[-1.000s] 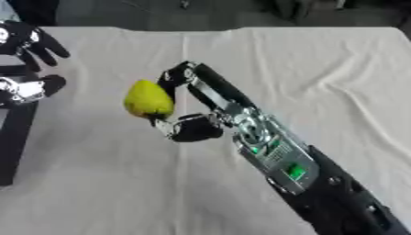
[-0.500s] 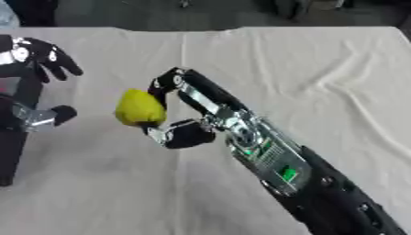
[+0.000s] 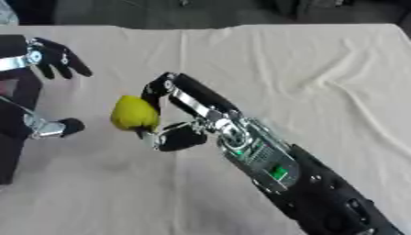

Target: Pick up the objects with one hand, pass them to the other hand, and then place them into the box on the other side of the table.

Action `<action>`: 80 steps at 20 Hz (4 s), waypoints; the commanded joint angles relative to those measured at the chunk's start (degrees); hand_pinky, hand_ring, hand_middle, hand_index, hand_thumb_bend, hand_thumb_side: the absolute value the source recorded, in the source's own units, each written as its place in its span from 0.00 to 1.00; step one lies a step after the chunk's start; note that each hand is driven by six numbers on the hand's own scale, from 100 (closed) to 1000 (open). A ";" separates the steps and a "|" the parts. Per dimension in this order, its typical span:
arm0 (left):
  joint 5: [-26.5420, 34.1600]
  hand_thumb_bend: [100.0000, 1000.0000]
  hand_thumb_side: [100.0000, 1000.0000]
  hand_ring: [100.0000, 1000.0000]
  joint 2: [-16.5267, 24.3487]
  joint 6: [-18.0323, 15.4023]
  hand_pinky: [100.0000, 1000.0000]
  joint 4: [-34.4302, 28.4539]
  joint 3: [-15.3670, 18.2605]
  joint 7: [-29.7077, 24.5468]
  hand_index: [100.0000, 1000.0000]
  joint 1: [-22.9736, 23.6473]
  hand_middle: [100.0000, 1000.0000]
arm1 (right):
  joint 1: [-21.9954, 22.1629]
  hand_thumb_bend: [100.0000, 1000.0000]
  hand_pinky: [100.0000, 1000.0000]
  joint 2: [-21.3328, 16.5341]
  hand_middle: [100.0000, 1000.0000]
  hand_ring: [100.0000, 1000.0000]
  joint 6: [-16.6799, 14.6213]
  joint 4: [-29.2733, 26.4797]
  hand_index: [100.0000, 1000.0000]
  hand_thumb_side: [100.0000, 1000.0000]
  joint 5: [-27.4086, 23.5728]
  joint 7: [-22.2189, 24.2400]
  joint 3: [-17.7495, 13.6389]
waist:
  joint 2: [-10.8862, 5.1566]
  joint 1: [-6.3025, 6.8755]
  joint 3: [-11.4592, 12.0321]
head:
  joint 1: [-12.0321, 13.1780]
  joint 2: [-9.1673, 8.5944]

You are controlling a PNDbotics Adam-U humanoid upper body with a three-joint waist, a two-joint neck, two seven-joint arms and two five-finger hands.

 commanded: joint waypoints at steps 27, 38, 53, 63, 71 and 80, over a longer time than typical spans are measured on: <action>-3.01 0.41 0.31 0.76 -1.30 -1.35 0.73 4.35 -5.21 0.76 0.85 -3.99 0.78 | -2.05 0.00 0.78 -0.54 0.30 0.63 -4.48 -4.82 0.46 0.00 -2.70 -9.91 3.12 | -1.67 -0.05 0.04 | -0.21 -0.26; -5.00 0.46 0.29 0.75 -1.91 -2.82 0.73 1.70 -5.73 7.89 0.86 -4.09 0.79 | -2.09 0.00 0.79 -0.36 0.30 0.63 -4.86 -3.45 0.46 0.00 -0.74 -8.47 3.93 | -1.47 -0.20 -0.01 | -0.13 -0.52; -5.17 0.41 0.24 0.75 -2.38 -2.71 0.72 1.90 -6.60 9.75 0.84 -4.01 0.77 | -2.46 0.00 0.79 0.20 0.31 0.64 -4.62 -0.89 0.47 0.00 3.99 -12.67 4.57 | -1.36 -0.18 -0.12 | -0.17 -0.91; -6.93 0.22 0.21 0.75 -4.09 -4.27 0.72 5.89 -8.17 12.11 0.81 -4.61 0.78 | -2.61 0.00 0.79 0.22 0.31 0.64 -5.47 -1.51 0.47 0.00 6.75 -14.21 4.74 | -1.34 -0.14 -0.26 | 0.00 -1.04; -8.73 0.19 0.16 0.74 -5.21 -6.46 0.71 8.14 -8.60 14.89 0.80 -4.90 0.76 | -2.51 0.00 0.79 0.32 0.31 0.64 -5.73 -0.40 0.47 0.00 7.73 -14.73 4.72 | -1.33 -0.14 -0.34 | 0.15 -1.35; -11.70 0.21 0.09 0.73 -5.85 -7.41 0.70 7.27 -8.92 15.76 0.78 -4.24 0.75 | -2.12 0.00 0.80 0.28 0.32 0.64 -6.76 0.16 0.47 0.00 8.46 -14.52 5.31 | -1.44 -0.26 -0.41 | 0.71 -0.09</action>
